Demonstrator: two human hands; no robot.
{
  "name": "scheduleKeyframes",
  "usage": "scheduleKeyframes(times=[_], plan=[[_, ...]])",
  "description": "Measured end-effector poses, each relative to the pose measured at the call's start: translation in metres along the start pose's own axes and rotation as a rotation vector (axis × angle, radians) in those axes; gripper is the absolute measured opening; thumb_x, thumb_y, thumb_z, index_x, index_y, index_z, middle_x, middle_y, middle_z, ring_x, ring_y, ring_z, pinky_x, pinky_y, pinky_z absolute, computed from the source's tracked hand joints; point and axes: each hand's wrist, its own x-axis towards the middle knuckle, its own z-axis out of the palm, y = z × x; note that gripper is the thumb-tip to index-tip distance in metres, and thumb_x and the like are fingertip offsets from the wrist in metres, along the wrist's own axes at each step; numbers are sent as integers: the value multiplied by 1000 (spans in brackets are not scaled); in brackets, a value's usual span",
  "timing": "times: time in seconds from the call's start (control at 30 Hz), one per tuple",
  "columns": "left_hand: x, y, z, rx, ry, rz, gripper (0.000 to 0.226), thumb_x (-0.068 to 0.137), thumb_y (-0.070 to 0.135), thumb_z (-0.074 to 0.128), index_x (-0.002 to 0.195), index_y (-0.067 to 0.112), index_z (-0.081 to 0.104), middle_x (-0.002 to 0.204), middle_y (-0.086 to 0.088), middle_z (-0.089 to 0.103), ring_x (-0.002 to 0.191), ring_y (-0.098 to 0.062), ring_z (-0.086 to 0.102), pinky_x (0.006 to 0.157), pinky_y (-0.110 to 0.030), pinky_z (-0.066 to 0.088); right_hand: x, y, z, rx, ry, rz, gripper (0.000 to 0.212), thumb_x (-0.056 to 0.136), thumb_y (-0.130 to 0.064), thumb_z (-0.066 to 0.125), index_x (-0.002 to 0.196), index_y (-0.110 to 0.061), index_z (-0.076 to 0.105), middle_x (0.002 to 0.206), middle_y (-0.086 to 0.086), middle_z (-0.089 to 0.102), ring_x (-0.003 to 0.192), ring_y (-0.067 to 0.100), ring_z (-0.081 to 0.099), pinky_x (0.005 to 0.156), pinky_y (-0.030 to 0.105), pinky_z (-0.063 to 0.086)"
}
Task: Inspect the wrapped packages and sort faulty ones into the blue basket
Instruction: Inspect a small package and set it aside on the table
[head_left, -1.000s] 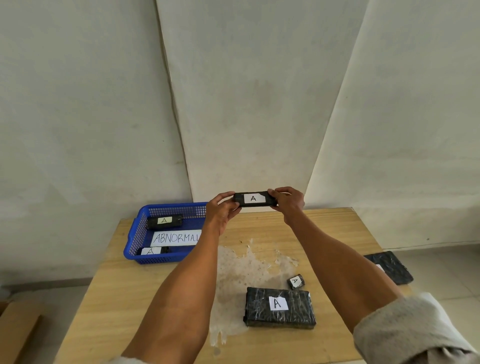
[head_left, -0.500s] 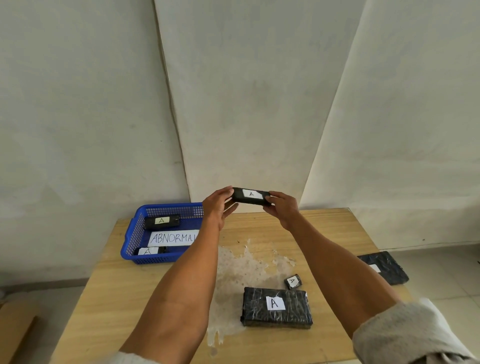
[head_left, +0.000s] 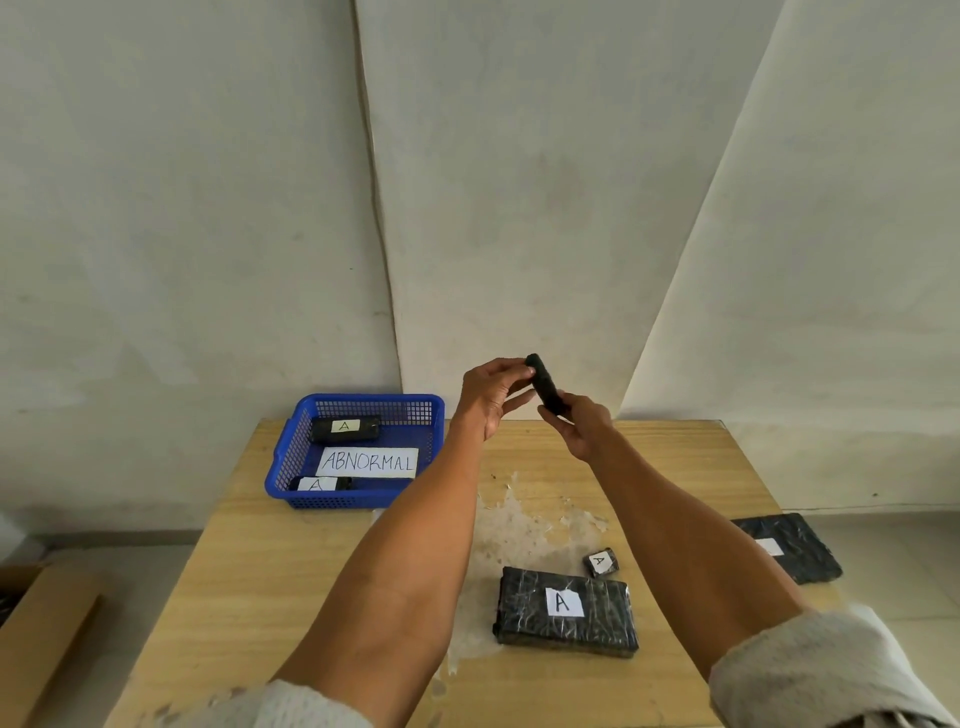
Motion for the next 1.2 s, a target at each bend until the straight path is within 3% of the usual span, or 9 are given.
scheduleKeyframes(times=[0.13, 0.3, 0.4, 0.53, 0.7, 0.83, 0.97, 1.07, 1.2], plan=[[2, -1, -1, -45, 13, -29, 12, 81, -3, 76, 90, 3, 72, 94, -15, 75, 94, -26, 73, 75, -35, 63, 0, -4, -1, -13, 30, -19, 5, 95, 1, 63, 93, 6, 64, 121, 26, 62, 82, 32, 70, 74, 34, 63], [4, -2, 0, -45, 32, -19, 14, 79, -4, 78, 91, 2, 71, 89, -13, 75, 84, -23, 75, 71, -30, 62, 2, -7, 0, -37, 39, -32, 22, 94, 1, 65, 112, 13, 62, 115, 23, 62, 81, 28, 69, 87, 36, 60], [7, -1, -2, -51, 42, -36, 14, 80, -4, 77, 92, 2, 72, 87, -12, 75, 80, -21, 75, 68, -26, 61, -1, -7, 0, -39, 37, -22, 6, 94, 1, 65, 94, 7, 65, 109, 19, 62, 83, 29, 69, 87, 35, 59], [5, -5, -4, -69, 60, -50, 11, 82, -2, 76, 91, 2, 72, 88, -13, 74, 78, -20, 75, 65, -26, 60, -4, -9, -1, -69, 68, -30, 6, 94, -4, 67, 89, 0, 68, 103, 14, 64, 83, 28, 70, 73, 30, 63], [12, -10, -8, -56, 222, 7, 9, 87, 1, 73, 93, 7, 71, 98, -17, 71, 90, -28, 71, 65, -26, 62, -1, -10, -1, -111, 122, -119, 15, 89, -9, 76, 100, 0, 70, 99, 15, 69, 80, 25, 71, 75, 29, 63], [19, -22, -13, -42, 368, 28, 20, 85, 14, 79, 99, 3, 69, 106, -17, 70, 94, -26, 71, 68, -25, 61, -5, -15, 5, -143, 194, -277, 32, 79, -14, 86, 104, -4, 69, 102, 17, 71, 92, 28, 73, 74, 28, 62], [19, -29, -19, -109, 410, -77, 19, 86, 9, 77, 100, -1, 69, 101, -15, 72, 79, -17, 71, 69, -21, 60, -24, -25, 16, -120, -40, -323, 22, 91, -17, 75, 105, 0, 69, 99, 17, 74, 91, 29, 75, 74, 34, 64], [18, -29, -22, -226, 459, -176, 15, 89, 8, 73, 90, -1, 61, 93, -17, 70, 81, -23, 73, 62, -23, 60, -35, -33, 20, -168, -193, -333, 12, 92, -10, 72, 102, -3, 69, 96, 17, 75, 89, 28, 76, 75, 37, 64], [14, -31, -18, -217, 432, -244, 11, 92, 6, 69, 93, -3, 62, 91, -21, 69, 92, -32, 74, 77, -34, 60, -39, -38, 22, -197, -283, -261, 32, 87, -5, 76, 117, -10, 68, 101, 17, 76, 91, 28, 76, 73, 35, 62]])
